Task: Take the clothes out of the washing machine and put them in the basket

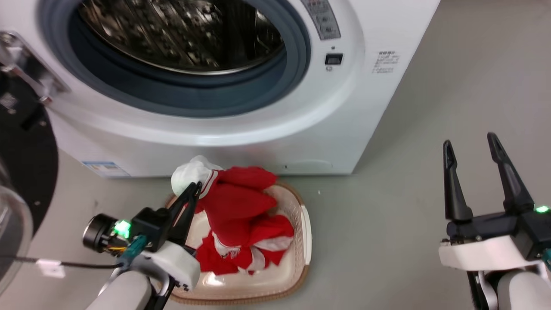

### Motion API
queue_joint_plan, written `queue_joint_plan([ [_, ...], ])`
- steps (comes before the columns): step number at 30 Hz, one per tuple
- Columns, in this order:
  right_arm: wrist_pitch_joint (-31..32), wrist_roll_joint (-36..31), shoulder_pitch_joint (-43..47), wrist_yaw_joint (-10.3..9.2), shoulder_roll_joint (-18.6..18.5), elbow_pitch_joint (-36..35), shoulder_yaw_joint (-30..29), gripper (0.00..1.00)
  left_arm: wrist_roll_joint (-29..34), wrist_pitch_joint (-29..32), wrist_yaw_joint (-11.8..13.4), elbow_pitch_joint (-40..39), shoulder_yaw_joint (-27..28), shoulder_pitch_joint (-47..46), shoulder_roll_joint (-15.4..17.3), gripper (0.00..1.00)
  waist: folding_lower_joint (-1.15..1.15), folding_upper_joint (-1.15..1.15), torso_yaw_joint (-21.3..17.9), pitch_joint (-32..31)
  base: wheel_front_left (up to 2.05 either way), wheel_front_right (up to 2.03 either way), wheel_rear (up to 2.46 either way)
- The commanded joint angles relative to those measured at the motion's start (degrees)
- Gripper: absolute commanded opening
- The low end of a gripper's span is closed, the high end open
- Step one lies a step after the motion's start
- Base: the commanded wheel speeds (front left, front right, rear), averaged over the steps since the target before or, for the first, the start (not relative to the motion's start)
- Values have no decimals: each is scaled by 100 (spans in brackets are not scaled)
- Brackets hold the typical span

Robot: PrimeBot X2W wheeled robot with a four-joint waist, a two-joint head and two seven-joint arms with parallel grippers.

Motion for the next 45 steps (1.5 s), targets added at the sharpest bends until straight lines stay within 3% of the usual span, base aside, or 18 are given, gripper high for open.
queue_joint_plan([
  [1, -13, -30, -124, -8, 7, -26, 5, 100, 41, -29, -41, 138, -41, -146, -71, 0, -1, 0, -103, 359, 0, 0, 0],
  [14, -13, 40, -669, -8, 6, -276, -78, 100, 358, -95, -726, 3339, -397, -1615, -613, 0, -1, 0, -743, 2013, 0, 0, 0],
  [21, -13, 176, -799, -8, 6, -388, -165, 100, 251, -111, -846, 4545, -246, -2212, -733, 0, -1, 0, -986, 2594, 0, 0, 0],
  [27, -13, 265, -835, -8, 7, -481, -228, 100, 202, -111, -863, 5142, -113, -2574, -787, 0, -1, 0, -1097, 2938, 0, 0, 0],
  [36, -13, 233, -851, -8, 6, -521, -244, 100, 72, -107, -771, 5258, 333, -2728, -848, 0, -1, 0, -1091, 3096, 0, 0, 0],
  [38, -13, 245, -872, -8, 7, -504, -263, 100, 96, -107, -732, 5255, 372, -2719, -876, 100, -1, 0, -1072, 3077, 0, 0, 0],
  [45, -13, 191, -878, -8, 6, -378, -240, 100, 213, -107, -765, 4866, 576, -2397, -926, 100, -1, 0, -955, 2627, 0, 0, 0],
])
